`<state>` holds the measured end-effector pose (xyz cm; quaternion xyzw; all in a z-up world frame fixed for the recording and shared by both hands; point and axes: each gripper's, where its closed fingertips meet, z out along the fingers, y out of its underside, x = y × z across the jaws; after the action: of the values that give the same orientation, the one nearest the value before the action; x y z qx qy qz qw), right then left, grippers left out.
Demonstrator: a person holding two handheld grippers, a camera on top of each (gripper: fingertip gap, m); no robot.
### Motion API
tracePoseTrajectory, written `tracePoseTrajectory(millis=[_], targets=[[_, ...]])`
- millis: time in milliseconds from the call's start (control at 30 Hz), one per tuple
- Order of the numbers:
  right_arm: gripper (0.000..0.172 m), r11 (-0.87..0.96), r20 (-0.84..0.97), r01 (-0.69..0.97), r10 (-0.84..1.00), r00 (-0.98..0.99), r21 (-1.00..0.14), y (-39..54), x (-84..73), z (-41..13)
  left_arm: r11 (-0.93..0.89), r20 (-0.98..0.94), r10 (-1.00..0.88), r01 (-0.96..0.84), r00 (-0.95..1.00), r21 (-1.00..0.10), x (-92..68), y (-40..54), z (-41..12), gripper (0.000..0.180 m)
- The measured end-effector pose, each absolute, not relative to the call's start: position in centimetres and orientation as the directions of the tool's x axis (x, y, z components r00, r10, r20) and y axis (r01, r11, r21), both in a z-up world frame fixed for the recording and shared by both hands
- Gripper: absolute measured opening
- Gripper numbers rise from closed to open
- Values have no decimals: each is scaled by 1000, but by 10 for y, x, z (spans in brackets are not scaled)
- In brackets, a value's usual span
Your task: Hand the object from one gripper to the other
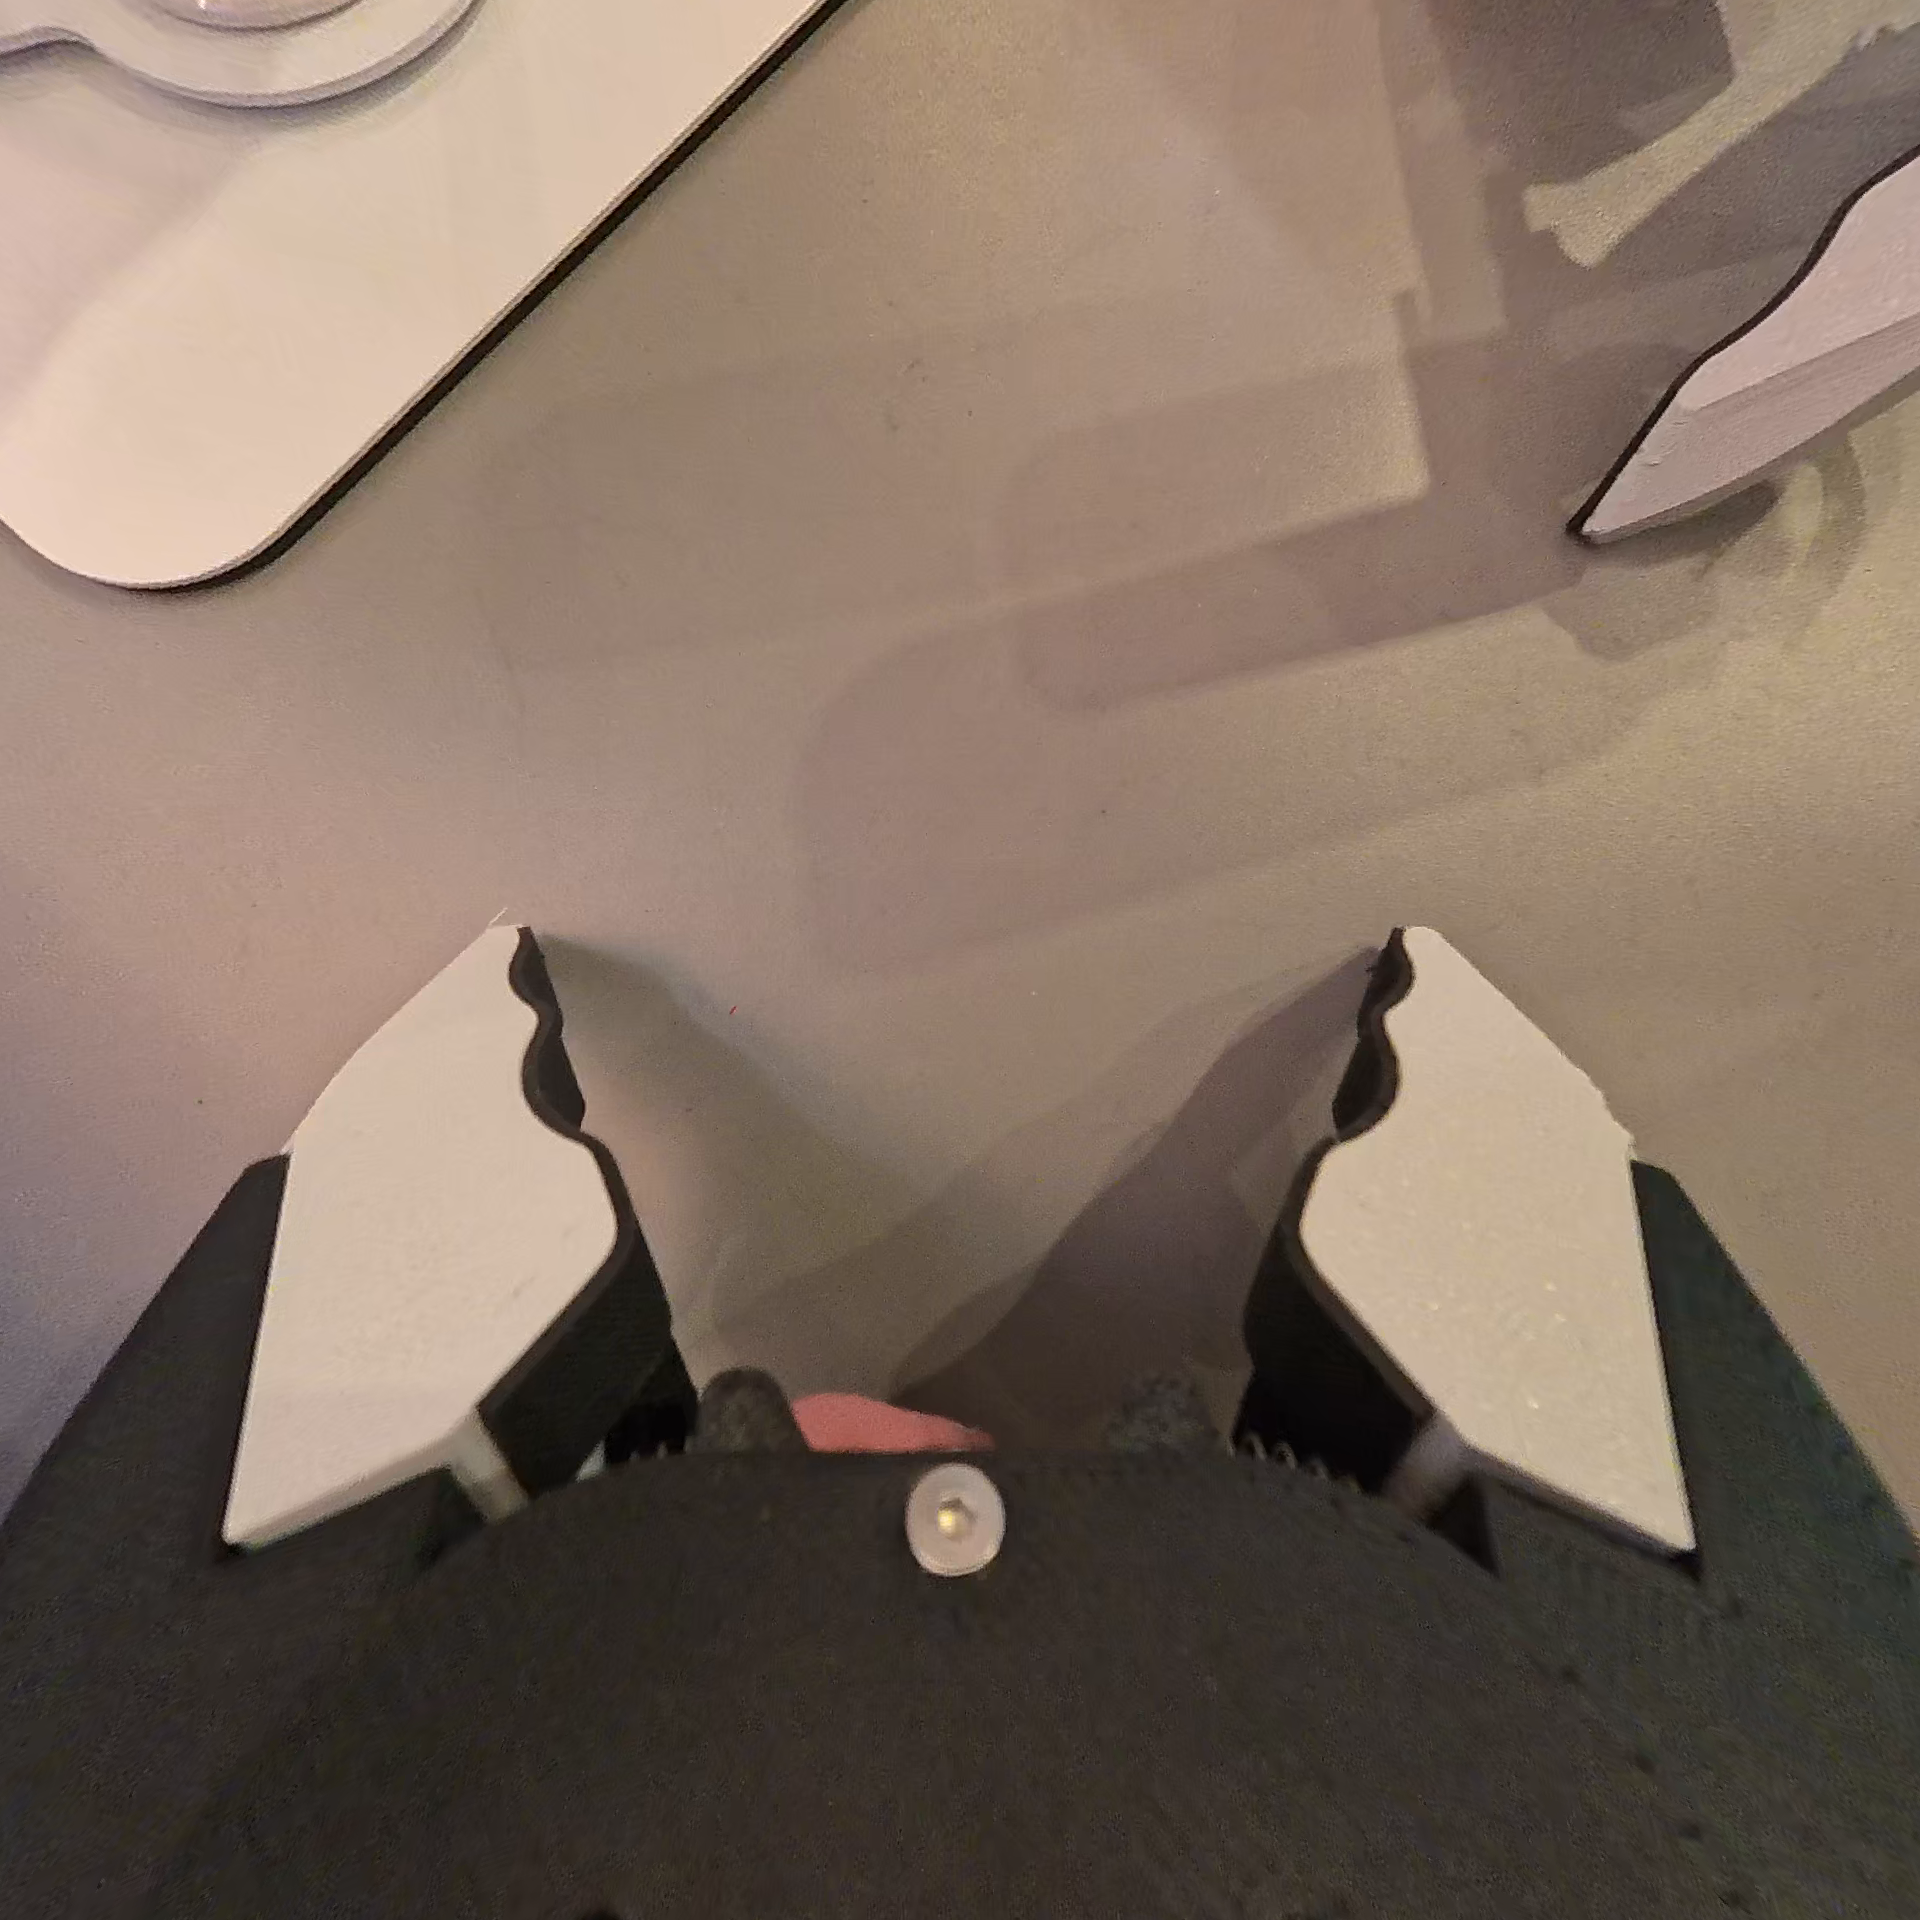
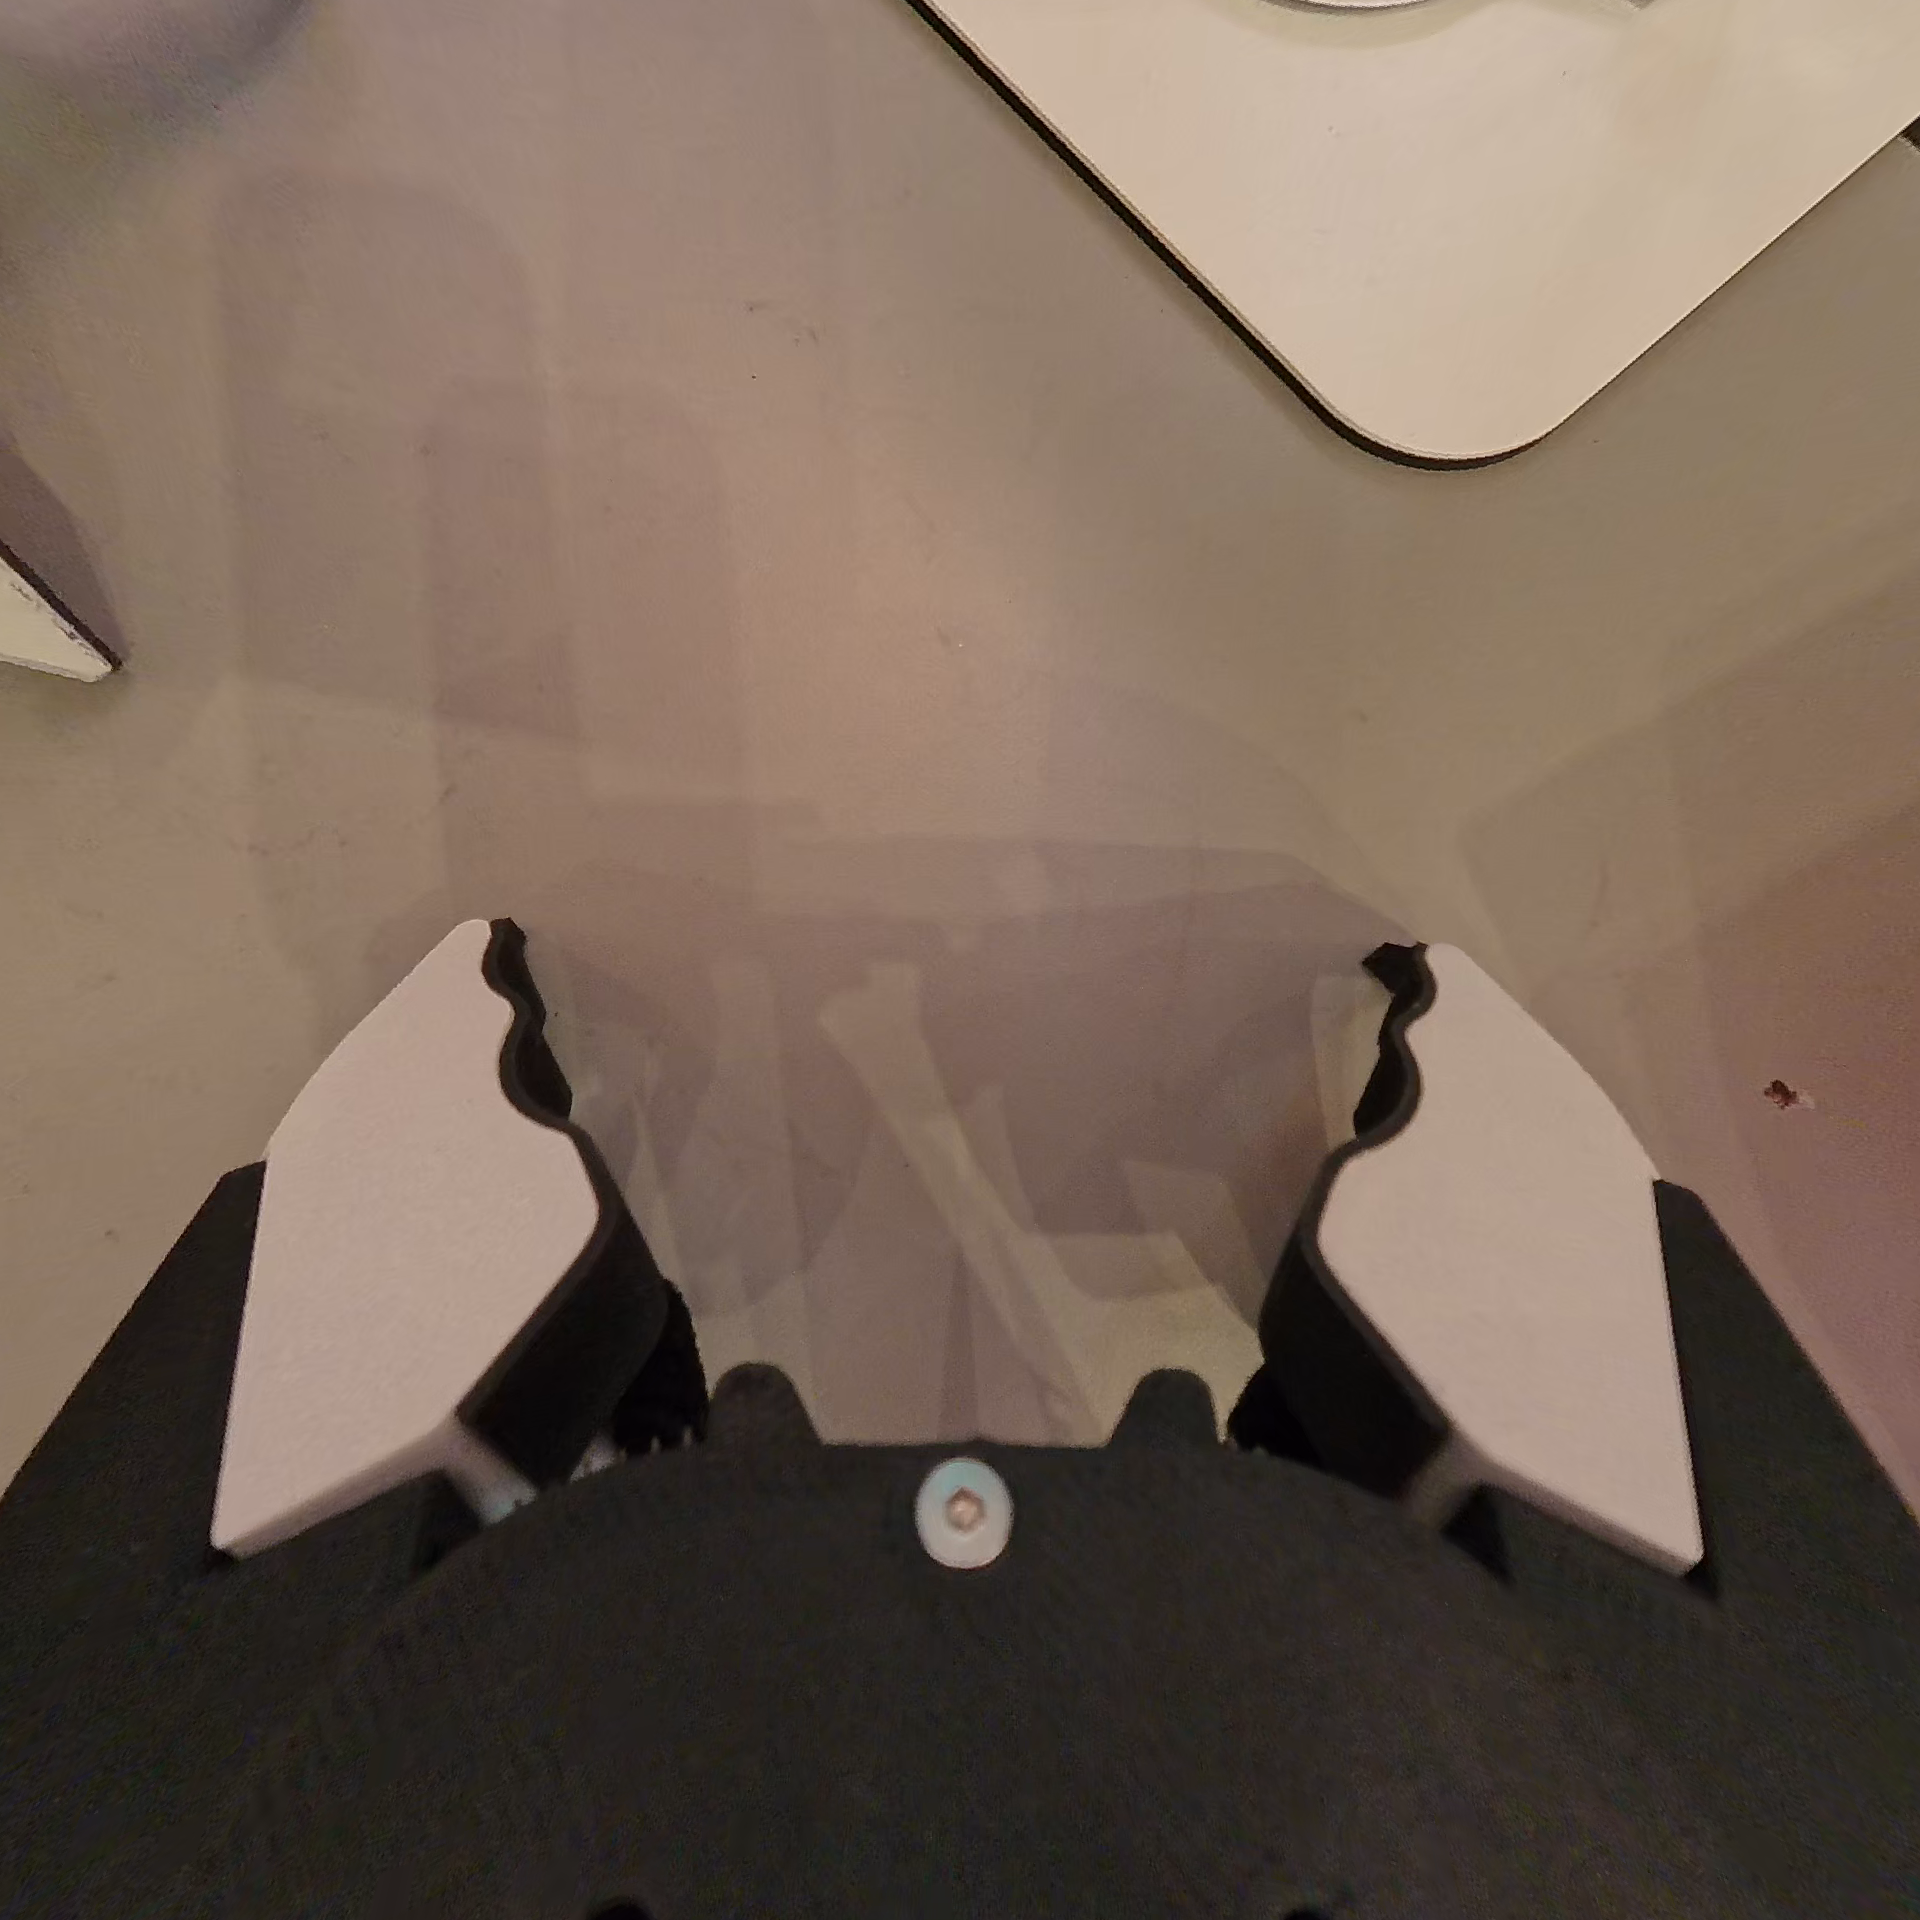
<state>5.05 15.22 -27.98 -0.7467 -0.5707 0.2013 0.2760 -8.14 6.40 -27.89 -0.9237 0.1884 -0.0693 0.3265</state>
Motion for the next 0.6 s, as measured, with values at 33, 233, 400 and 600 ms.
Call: tracePoseTrajectory(millis=[33,233,400,600], targets=[[145,-196,14,741,963,268,-642,152,50,-280,-716,4,-394,-304,919,-629,-81,64,-279,141],[145,-196,14,741,963,268,-642,152,50,-280,-716,3,-396,-306,918,-627,-81,64,-279,141],[145,-196,14,741,963,268,-642,152,50,-280,-716,2,-395,-306,919,-627,-81,64,-279,141],[145,-196,14,741,963,268,-642,152,50,-280,-725,-6,-363,-286,932,-626,-85,62,-279,143]])
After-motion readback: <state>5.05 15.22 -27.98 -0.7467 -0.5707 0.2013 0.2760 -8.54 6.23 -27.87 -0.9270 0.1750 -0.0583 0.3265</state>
